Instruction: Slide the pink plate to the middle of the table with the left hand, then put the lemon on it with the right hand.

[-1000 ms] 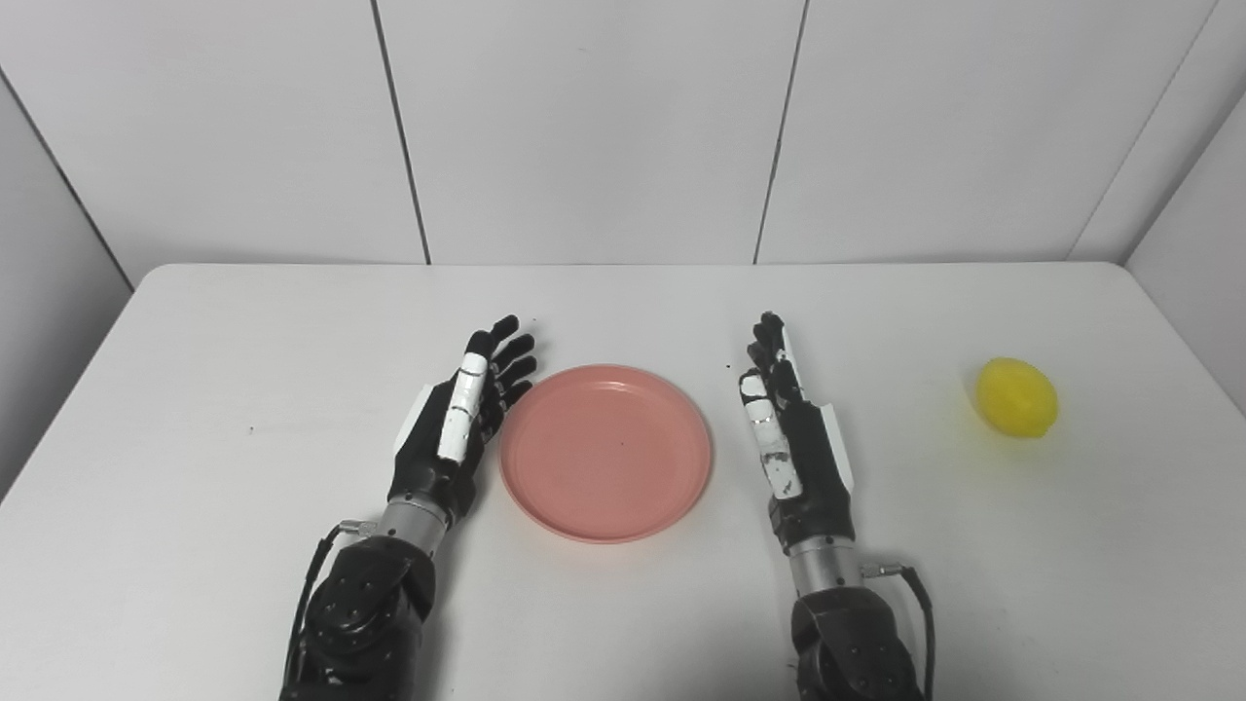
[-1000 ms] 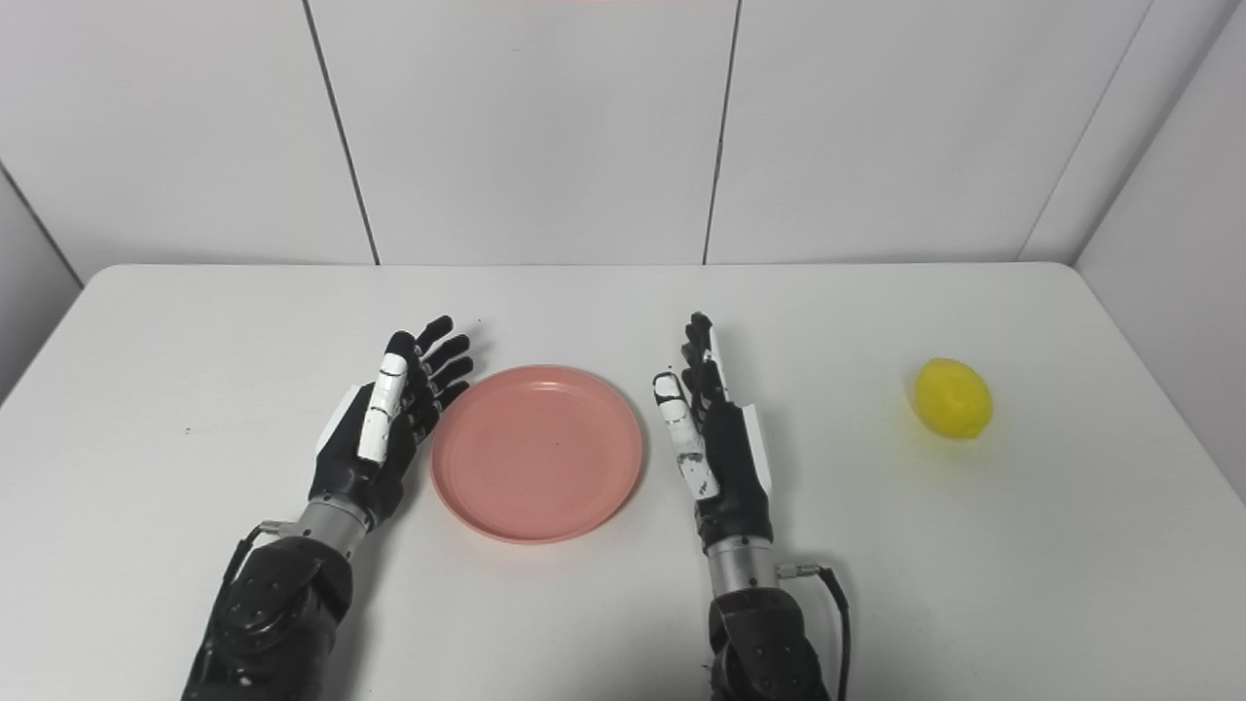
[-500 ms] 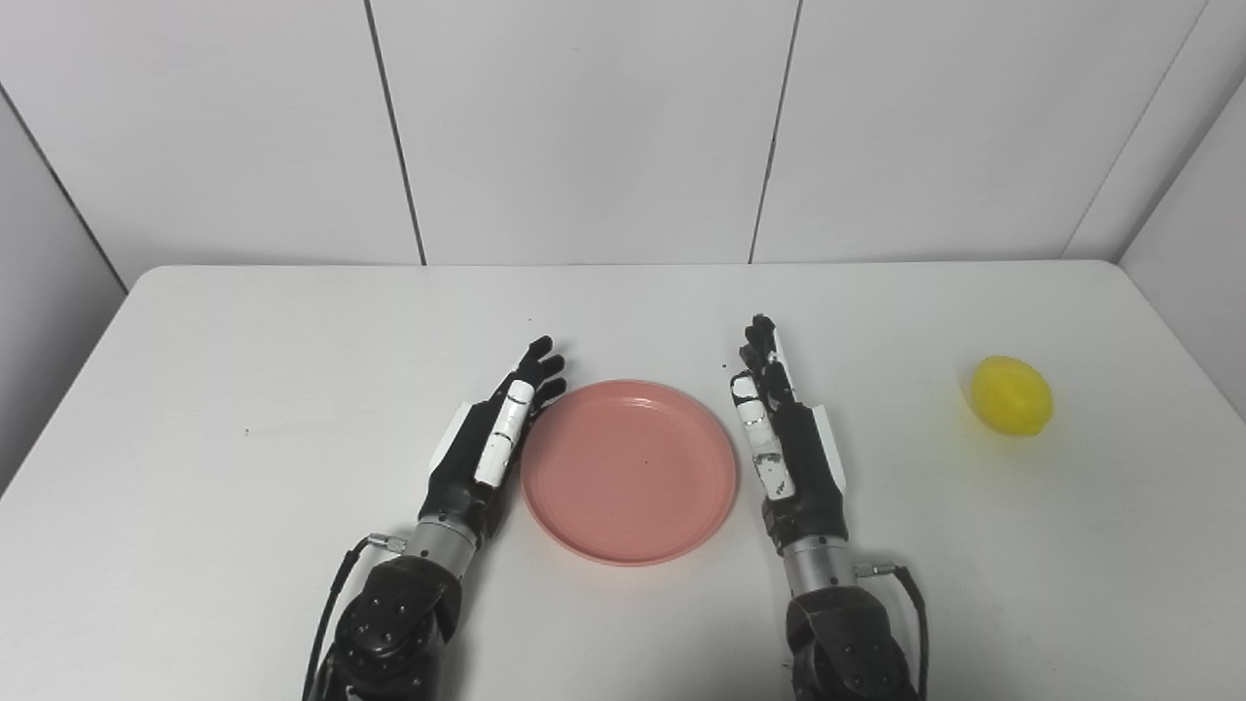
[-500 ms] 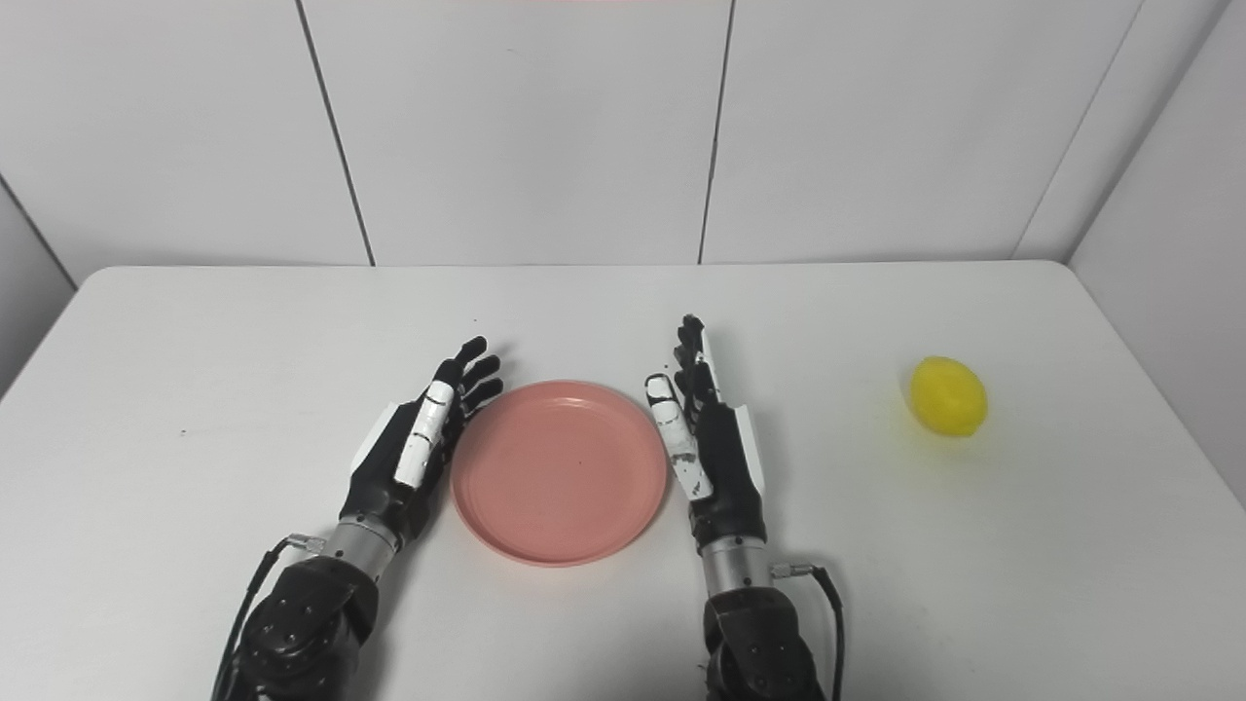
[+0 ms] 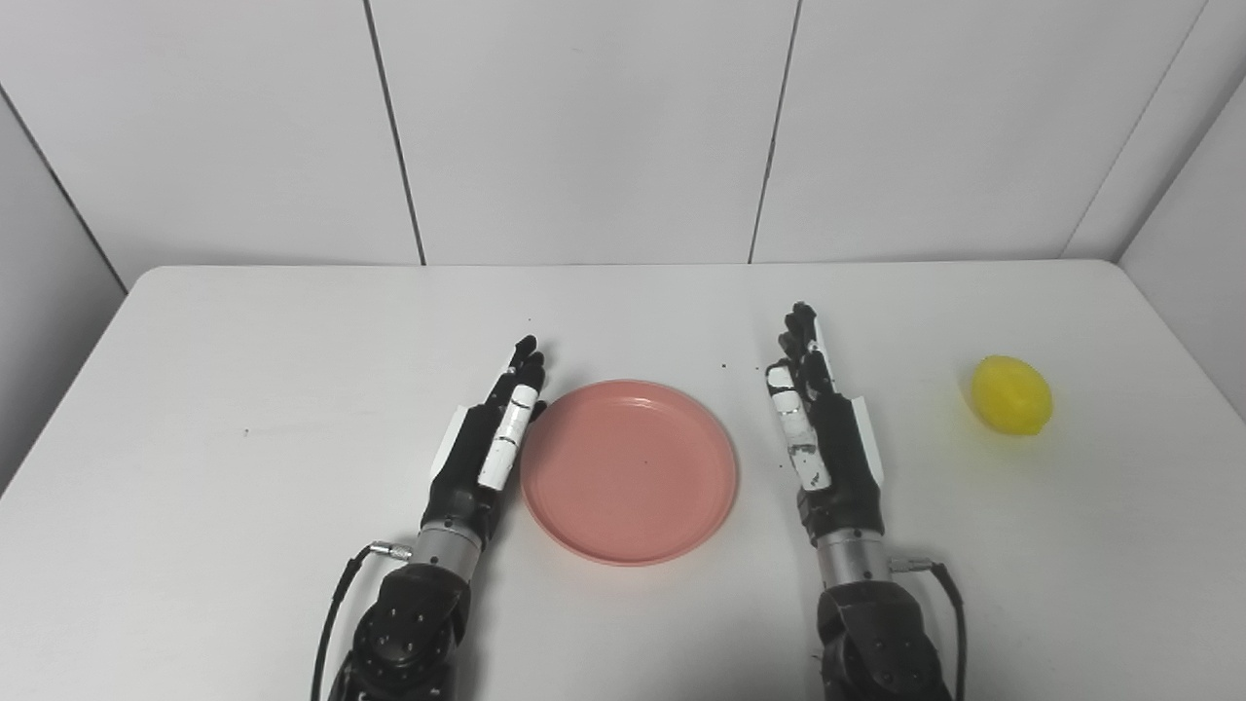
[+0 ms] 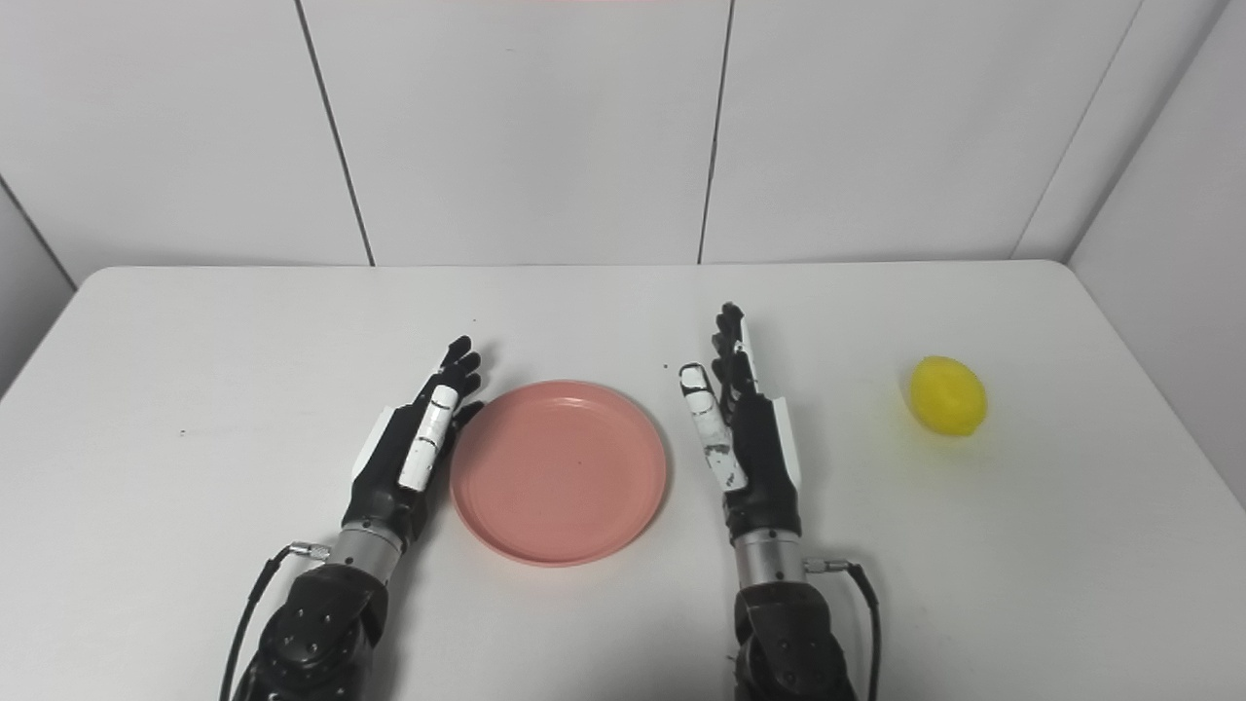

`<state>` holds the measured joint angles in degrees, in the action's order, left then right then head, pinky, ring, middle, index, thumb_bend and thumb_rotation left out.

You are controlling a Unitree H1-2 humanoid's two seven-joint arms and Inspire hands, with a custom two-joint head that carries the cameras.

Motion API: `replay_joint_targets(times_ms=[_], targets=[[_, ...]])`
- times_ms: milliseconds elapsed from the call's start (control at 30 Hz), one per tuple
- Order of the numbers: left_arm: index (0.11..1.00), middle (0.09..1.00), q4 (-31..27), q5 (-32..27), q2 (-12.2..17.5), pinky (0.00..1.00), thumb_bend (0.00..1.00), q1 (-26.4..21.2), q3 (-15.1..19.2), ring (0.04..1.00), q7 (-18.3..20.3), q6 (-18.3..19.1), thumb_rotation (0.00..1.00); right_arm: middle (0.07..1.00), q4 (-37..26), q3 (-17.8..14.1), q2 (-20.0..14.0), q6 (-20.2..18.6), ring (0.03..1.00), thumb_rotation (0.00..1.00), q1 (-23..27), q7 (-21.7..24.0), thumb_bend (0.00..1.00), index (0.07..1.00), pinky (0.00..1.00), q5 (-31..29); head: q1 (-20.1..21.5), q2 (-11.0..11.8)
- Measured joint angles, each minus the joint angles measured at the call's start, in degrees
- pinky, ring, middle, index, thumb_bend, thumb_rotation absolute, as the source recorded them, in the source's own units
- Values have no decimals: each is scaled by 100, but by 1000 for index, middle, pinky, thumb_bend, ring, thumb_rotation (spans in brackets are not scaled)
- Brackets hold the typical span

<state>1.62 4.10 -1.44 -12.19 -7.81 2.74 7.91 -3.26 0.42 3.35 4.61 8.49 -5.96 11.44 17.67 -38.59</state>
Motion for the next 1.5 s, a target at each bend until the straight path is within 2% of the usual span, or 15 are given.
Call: replay_joint_targets(times_ms=[67, 167, 333, 433, 533, 567, 600, 633, 700, 733, 867, 1000, 1267, 1500], targets=[[990, 986, 27, 44, -16, 994, 632, 0, 5, 993, -79, -30, 1000, 989, -194, -23, -173, -145, 1000, 972, -10, -96, 724, 990, 992, 414, 17, 9], [994, 990, 118, 44, -94, 996, 629, -1, 47, 998, -162, -156, 1000, 973, -413, -148, -462, -239, 989, 936, -19, -153, 720, 982, 986, 803, 35, 26], [991, 985, 182, 81, -131, 991, 635, -2, 82, 997, -205, -245, 1000, 953, -621, -528, -773, -610, 973, 787, 10, -213, 688, 964, 969, 1033, 105, 44], [986, 978, 207, 80, -130, 976, 631, -3, 123, 985, -205, -285, 1000, 969, -644, -706, -904, -850, 971, 664, 10, -270, 717, 963, 947, 1200, 193, 62], [988, 981, 237, 73, -130, 979, 628, -3, 147, 985, -199, -342, 1000, 971, -754, -842, -1039, -1137, 965, 617, 31, -272, 739, 962, 939, 1331, 343, 88], [990, 982, 256, 69, -129, 974, 617, -4, 160, 980, -195, -369, 1000, 962, -780, -884, -1092, -1273, 951, 589, 53, -271, 755, 959, 918, 1417, 343, 88], [990, 982, 273, 65, -128, 972, 611, -4, 172, 977, -190, -404, 1000, 957, -819, -916, -1148, -1440, 944, 575, 78, -271, 763, 957, 907, 1498, 517, 114], [991, 983, 279, 30, -125, 974, 599, -3, 189, 977, -180, -417, 1000, 949, -852, -953, -1193, -1577, 930, 509, 103, -269, 774, 948, 865, 1582, 519, 114], [995, 985, 283, -50, -112, 977, 583, -4, 231, 977, -137, -424, 1000, 937, -953, -968, -1294, -1962, 908, 385, 164, -252, 801, 935, 770, 1819, 878, 184], [997, 988, 293, -72, -102, 982, 587, -4, 245, 980, -113, -442, 1000, 937, -972, -966, -1341, -2121, 905, 342, 195, -224, 810, 930, 740, 1918, 879, 185], [1000, 995, 524, -255, -12, 998, 620, -28, 291, 988, 14, -754, 1000, 930, -991, -964, -1468, -2639, 891, 233, 288, -194, 831, 914, 745, 2187, 1020, 246], [1000, 995, 654, -362, 39, 1000, 635, -63, 309, 989, 116, -956, 1000, 906, -988, -956, -1470, -2760, 869, 224, 284, -222, 847, 902, 768, 2388, 1142, 290], [1000, 1000, 697, -432, 106, 1000, 653, -97, 354, 998, 201, -967, 1000, 902, -923, -971, -1598, -2817, 894, 201, 284, -319, 840, 917, 798, 2554, 1239, 308], [1000, 1000, 695, -552, 141, 1000, 644, -97, 453, 999, 304, -967, 1000, 919, -629, -989, -1858, -3096, 892, 222, 481, -198, 852, 908, 748, 2533, 1266, 308]])
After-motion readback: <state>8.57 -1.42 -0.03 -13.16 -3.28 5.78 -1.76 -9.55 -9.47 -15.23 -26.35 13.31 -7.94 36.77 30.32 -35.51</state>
